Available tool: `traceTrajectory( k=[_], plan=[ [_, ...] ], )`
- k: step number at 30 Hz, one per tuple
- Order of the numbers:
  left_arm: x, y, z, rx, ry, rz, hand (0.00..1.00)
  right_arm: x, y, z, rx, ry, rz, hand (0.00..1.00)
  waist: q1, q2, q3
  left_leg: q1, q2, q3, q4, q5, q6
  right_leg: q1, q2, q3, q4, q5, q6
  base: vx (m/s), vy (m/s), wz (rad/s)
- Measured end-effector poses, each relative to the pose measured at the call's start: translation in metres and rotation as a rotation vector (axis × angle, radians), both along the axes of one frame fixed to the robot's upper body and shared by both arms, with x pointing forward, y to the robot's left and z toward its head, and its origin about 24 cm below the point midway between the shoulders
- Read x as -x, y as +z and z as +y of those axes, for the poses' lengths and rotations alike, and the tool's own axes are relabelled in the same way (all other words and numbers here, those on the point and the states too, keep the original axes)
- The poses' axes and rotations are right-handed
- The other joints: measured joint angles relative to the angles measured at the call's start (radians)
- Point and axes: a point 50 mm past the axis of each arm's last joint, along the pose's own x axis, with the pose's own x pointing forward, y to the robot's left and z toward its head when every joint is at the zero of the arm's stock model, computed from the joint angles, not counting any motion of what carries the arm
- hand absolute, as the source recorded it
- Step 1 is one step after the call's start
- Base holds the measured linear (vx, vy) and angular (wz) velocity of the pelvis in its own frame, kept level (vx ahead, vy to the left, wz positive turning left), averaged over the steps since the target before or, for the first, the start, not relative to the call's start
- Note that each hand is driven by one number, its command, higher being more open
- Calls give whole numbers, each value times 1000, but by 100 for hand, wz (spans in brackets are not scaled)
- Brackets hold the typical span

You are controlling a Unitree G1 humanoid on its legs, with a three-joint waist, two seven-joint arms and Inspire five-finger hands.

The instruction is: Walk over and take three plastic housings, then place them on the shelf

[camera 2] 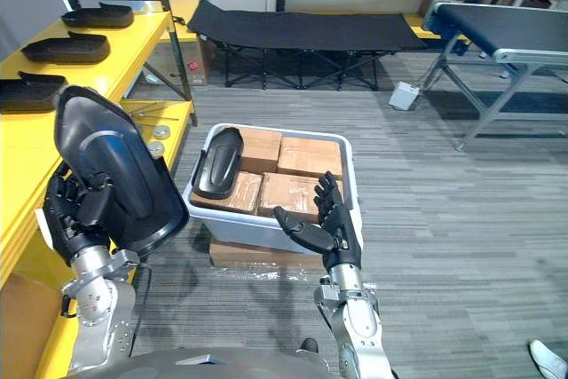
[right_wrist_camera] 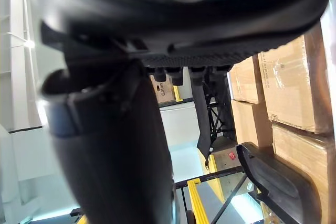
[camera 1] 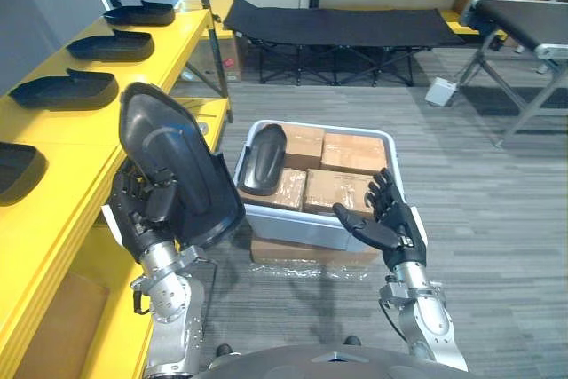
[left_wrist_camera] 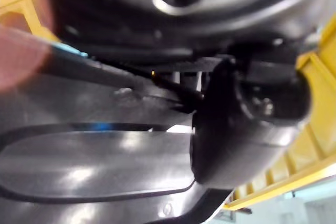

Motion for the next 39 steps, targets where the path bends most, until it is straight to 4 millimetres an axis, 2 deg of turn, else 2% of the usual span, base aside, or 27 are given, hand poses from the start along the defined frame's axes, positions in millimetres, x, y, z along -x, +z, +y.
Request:
traceTrajectory(
  k=[4,7,9,11,12,13,18,19,22,24,25,27,30,32,34,35,36,39],
  plan=[
    [8,20,10,-18,0,-95,0,-23,9,9,-3,23,-49,100,31,13,2,-19,-1,-66,0,6,2,24,0,-60,0,-8,-1,7,-4,42],
    [13,34,16,-66,-3,-151,0,-35,14,24,31,101,-65,100,82,16,1,-59,-6,-153,29,10,4,60,0,-144,0,-13,9,39,-20,79],
    [23,38,25,-93,37,-153,0,-42,14,45,78,213,-74,100,118,17,1,-88,-17,-227,46,10,3,95,0,-230,0,-19,17,36,-31,86],
    [30,36,32,-101,63,-138,0,-44,13,54,116,265,-74,100,148,15,2,-92,-27,-264,46,10,3,120,-3,-273,0,-28,25,23,-30,91],
    [42,31,42,-76,105,-118,0,-48,12,68,154,328,-76,100,193,7,3,-104,-47,-326,48,11,4,160,-8,-339,1,-47,37,30,-34,114],
    [50,28,47,-48,133,-113,0,-50,15,74,171,354,-85,100,218,5,7,-105,-52,-349,48,12,4,175,-8,-363,1,-52,38,30,-31,111],
    [79,14,61,185,149,-221,0,-63,25,87,182,406,-122,100,259,-8,16,-105,-64,-402,69,3,1,210,-17,-414,45,-95,44,13,-9,34],
    [81,15,61,173,134,-240,0,-66,26,87,221,435,-125,100,265,-9,24,-105,-62,-406,85,-5,0,215,-17,-415,58,-105,44,-9,-7,10],
    [78,23,57,136,73,-278,0,-69,28,81,290,499,-127,100,268,-14,34,-121,-64,-415,130,-27,11,234,-14,-430,66,-120,39,-34,-2,16],
    [75,29,55,100,28,-294,0,-70,27,71,303,488,-120,100,260,-13,40,-147,-72,-428,155,-22,18,240,-14,-457,68,-125,42,-39,9,43],
    [72,32,53,54,1,-285,0,-71,26,62,307,456,-110,100,246,-13,43,-172,-82,-433,159,-6,34,245,-15,-483,71,-127,45,-41,23,64],
    [65,35,47,-11,-42,-269,0,-75,29,45,317,386,-111,100,241,-1,68,-182,-87,-436,153,19,44,244,-20,-505,92,-131,45,-57,49,50],
    [63,34,45,-26,-74,-240,0,-76,31,36,307,336,-112,100,241,34,102,-182,-91,-436,149,24,53,240,-34,-503,121,-143,50,-94,76,10],
    [60,33,43,-28,-101,-233,0,-71,28,36,295,334,-104,100,235,35,104,-188,-99,-435,150,22,58,233,-51,-497,159,-170,57,-72,65,18],
    [54,32,36,-32,-179,-215,0,-61,28,38,261,316,-108,100,208,21,111,-195,-122,-453,150,29,71,186,-62,-369,254,-258,50,-72,22,51],
    [52,32,35,-33,-196,-209,0,-59,28,38,256,313,-107,100,203,18,112,-195,-128,-461,149,31,73,180,-62,-342,271,-275,48,-99,-48,81],
    [44,31,26,-43,-281,-183,0,-53,23,38,242,299,-89,100,182,6,110,-199,-158,-498,138,44,78,147,-62,-255,327,-330,36,-72,-47,70],
    [35,28,12,-47,-412,-177,0,-49,19,34,242,283,-70,100,168,11,112,-204,-178,-533,94,89,71,125,-68,-235,359,-360,34,-43,-75,59]
  ],
)
